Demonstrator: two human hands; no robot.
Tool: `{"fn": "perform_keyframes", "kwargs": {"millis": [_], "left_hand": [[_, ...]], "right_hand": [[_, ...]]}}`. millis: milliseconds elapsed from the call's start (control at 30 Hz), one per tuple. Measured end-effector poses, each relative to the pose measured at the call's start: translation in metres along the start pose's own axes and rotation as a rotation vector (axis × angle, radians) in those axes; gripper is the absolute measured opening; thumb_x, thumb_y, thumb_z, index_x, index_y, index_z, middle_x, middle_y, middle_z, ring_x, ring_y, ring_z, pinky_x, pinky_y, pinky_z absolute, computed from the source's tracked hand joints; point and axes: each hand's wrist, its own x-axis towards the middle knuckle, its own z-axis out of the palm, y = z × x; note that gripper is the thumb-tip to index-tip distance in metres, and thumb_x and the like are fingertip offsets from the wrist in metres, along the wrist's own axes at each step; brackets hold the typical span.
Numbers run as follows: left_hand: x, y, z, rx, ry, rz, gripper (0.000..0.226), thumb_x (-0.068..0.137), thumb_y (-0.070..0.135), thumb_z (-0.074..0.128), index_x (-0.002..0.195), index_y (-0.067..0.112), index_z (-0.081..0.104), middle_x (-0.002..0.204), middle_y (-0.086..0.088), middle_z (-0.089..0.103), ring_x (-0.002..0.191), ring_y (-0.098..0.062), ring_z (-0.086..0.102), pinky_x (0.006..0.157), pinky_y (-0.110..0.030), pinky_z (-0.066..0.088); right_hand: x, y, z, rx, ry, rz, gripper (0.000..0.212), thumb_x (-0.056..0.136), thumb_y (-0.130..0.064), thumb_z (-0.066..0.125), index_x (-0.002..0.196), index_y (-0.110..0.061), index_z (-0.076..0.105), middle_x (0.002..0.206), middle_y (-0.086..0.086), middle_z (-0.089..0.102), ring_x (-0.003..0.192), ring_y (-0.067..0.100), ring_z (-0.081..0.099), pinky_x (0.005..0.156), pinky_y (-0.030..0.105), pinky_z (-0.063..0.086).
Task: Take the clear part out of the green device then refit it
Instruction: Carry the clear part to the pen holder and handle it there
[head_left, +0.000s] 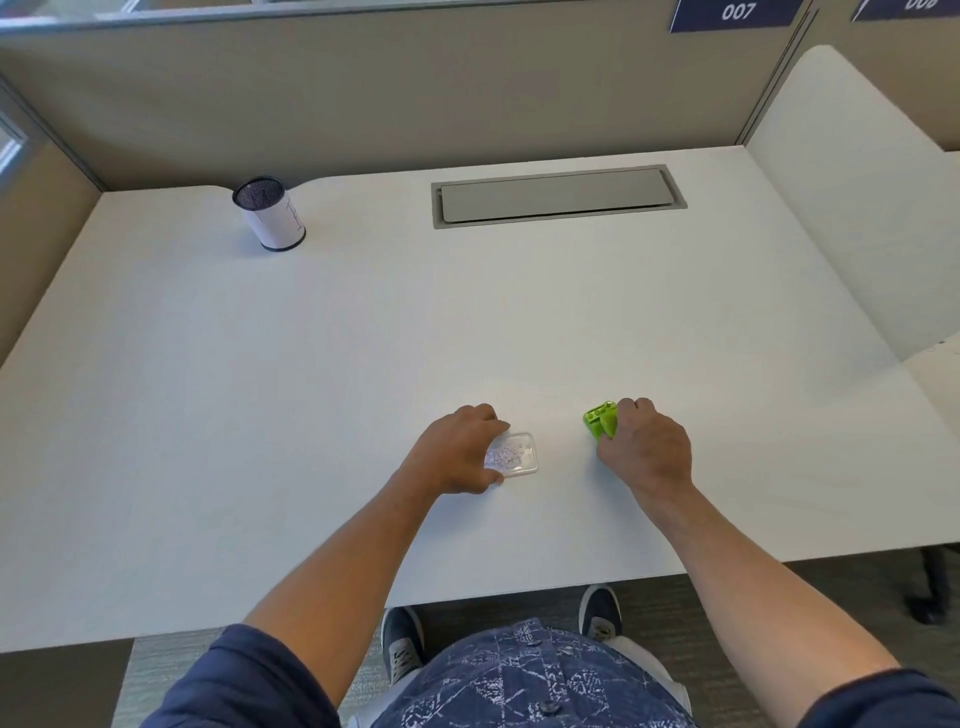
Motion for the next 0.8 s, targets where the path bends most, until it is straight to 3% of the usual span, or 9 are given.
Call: {"fn": "perform_keyframes", "kwargs": {"millis": [233,400,600,700,800], "left_hand": [[-0.001,0.001,0.000,0.001,0.008,0.016,0.061,0.079,0.036,0.076,0.136,0.019,0.059,0.125,0.001,0.059,0.111,-0.023,0.056,0.088,-0.039,0.053],[-0.001,0.001,0.002,-0.022,0.036,0.020,0.063,0.079,0.035,0.076,0.137,0.021,0.059,0.125,0.001,0.060,0.108,-0.023,0.057,0.088,-0.038,0.052],[-0.001,-0.001,0.004,-0.033,0.061,0.028,0.063,0.078,0.037,0.077,0.137,0.023,0.060,0.123,0.002,0.061,0.107,-0.022,0.058,0.089,-0.036,0.050],[-0.001,-0.002,0.004,-0.039,0.077,0.029,0.065,0.078,0.038,0.077,0.138,0.023,0.059,0.125,0.002,0.061,0.108,-0.022,0.058,0.091,-0.034,0.050],[-0.001,-0.005,0.001,-0.062,0.104,0.028,0.064,0.077,0.039,0.078,0.137,0.024,0.059,0.125,0.002,0.061,0.109,-0.021,0.058,0.091,-0.034,0.051]], "right_hand": [[-0.001,-0.003,-0.002,-0.020,-0.040,0.039,0.030,0.085,-0.029,0.060,0.106,-0.009,0.055,0.093,0.009,0.060,0.072,0.032,0.064,0.055,0.029,0.035],[-0.004,-0.006,-0.009,0.020,-0.060,0.100,0.055,0.073,-0.029,0.059,0.119,-0.009,0.036,0.093,0.005,0.042,0.060,0.029,0.049,0.049,0.028,0.030],[-0.006,-0.017,-0.013,0.050,-0.033,-0.011,0.087,0.063,-0.047,0.056,0.141,-0.024,0.026,0.115,0.005,0.047,0.094,0.029,0.056,0.062,0.034,0.040],[-0.007,-0.027,-0.015,0.094,0.028,-0.151,0.075,0.074,-0.054,0.058,0.140,-0.023,0.039,0.119,0.004,0.047,0.105,0.026,0.056,0.067,0.035,0.047],[-0.007,-0.041,-0.017,0.316,0.025,-0.222,0.047,0.088,-0.046,0.061,0.127,-0.021,0.056,0.119,-0.001,0.051,0.096,0.022,0.063,0.071,0.033,0.050]]}}
